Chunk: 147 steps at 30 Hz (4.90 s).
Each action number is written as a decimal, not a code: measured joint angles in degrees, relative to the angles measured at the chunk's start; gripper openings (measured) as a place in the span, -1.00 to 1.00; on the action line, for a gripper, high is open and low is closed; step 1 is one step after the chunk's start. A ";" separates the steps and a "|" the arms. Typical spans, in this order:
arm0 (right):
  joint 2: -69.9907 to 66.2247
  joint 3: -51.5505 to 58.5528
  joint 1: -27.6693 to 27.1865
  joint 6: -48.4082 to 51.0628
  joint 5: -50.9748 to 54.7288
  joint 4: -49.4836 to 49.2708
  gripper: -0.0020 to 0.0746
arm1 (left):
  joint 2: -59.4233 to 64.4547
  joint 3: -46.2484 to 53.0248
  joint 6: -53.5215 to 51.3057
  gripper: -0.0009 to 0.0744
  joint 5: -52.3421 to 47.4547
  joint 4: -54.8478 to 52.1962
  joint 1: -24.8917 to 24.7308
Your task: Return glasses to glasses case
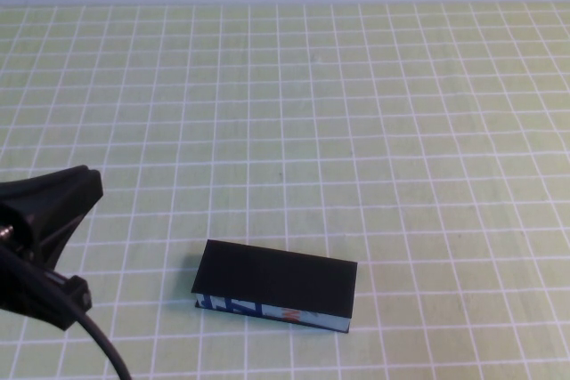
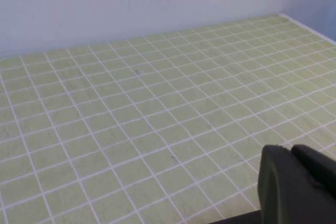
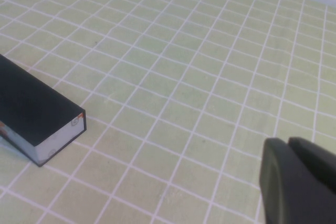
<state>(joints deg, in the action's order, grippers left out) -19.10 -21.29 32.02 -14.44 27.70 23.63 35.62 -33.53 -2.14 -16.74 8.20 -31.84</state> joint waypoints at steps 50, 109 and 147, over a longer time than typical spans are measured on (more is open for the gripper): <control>0.00 0.00 0.00 0.00 0.13 -0.66 -0.99 | -36.25 34.79 2.81 -0.98 -3.80 -4.15 17.69; 10.88 2.12 -24.64 8.06 -0.12 -17.45 -0.99 | -36.25 34.79 2.81 -0.98 -3.89 -4.15 17.69; 19.51 22.91 -25.04 16.35 -7.65 -29.30 -0.99 | -36.25 34.79 2.81 -0.98 -3.89 -4.15 17.69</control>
<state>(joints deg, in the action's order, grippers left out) 0.41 1.62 6.97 1.91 20.05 -5.67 -0.63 1.26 0.67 -20.63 4.05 -14.15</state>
